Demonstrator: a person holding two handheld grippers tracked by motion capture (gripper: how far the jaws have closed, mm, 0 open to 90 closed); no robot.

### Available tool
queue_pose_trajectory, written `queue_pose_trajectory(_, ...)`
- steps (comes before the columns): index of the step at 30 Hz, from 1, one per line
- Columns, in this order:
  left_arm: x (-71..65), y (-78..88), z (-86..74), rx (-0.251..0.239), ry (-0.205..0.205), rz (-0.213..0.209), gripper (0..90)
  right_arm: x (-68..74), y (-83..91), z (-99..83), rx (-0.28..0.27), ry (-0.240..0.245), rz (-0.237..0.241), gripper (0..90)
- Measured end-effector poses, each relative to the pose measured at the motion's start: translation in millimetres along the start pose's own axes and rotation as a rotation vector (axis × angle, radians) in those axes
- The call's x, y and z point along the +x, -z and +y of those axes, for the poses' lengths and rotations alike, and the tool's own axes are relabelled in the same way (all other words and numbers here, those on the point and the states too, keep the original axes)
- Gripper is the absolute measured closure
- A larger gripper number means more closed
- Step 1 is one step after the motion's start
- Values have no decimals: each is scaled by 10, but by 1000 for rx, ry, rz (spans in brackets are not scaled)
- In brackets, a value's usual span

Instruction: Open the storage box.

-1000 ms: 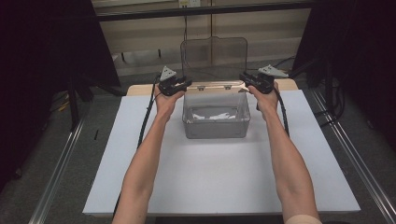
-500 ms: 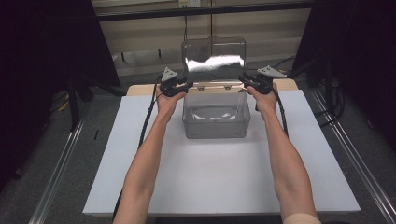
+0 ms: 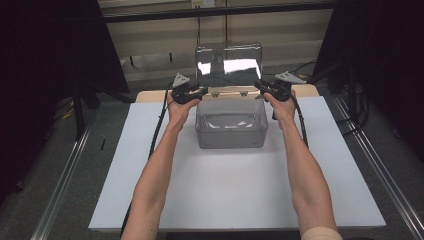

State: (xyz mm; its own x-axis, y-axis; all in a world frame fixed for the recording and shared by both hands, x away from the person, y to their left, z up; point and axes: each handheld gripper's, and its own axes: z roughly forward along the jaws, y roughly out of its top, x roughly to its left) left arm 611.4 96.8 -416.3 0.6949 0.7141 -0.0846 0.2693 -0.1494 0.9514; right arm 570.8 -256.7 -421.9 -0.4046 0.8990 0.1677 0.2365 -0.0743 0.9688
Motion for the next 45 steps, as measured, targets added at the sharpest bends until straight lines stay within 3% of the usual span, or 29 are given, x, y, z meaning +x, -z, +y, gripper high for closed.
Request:
queue_pose_trajectory(17, 5, -11, -20, -1, 50, 7, 506, 7, -20, -34, 21, -10, -6, 643)
queue_pose_trajectory(26, 37, -20, -55, -7, 108, 13, 453, -14, -32, -76, 44, -26, -9, 607)
queue_pose_trajectory(31, 31, -24, -67, 7, 89, -5, 418, -19, -24, -84, 68, -7, -8, 629)
queue_pose_trajectory(32, 42, -14, -69, -5, 121, -4, 427, -4, -33, -88, 64, -10, 0, 635)
queue_pose_trajectory(33, 46, -20, -79, 17, 109, 5, 372, 8, -32, -88, 58, -7, -3, 634)
queue_pose_trajectory(35, 43, -8, -84, 19, 118, 0, 360, 5, -35, -96, 81, 10, -9, 617)
queue_pose_trajectory(40, 49, -10, -91, 17, 140, 11, 309, 2, -30, -100, 81, 11, -9, 599)
queue_pose_trajectory(45, 49, 11, -75, 28, 125, 24, 274, -20, -7, -82, 79, 15, -26, 559)
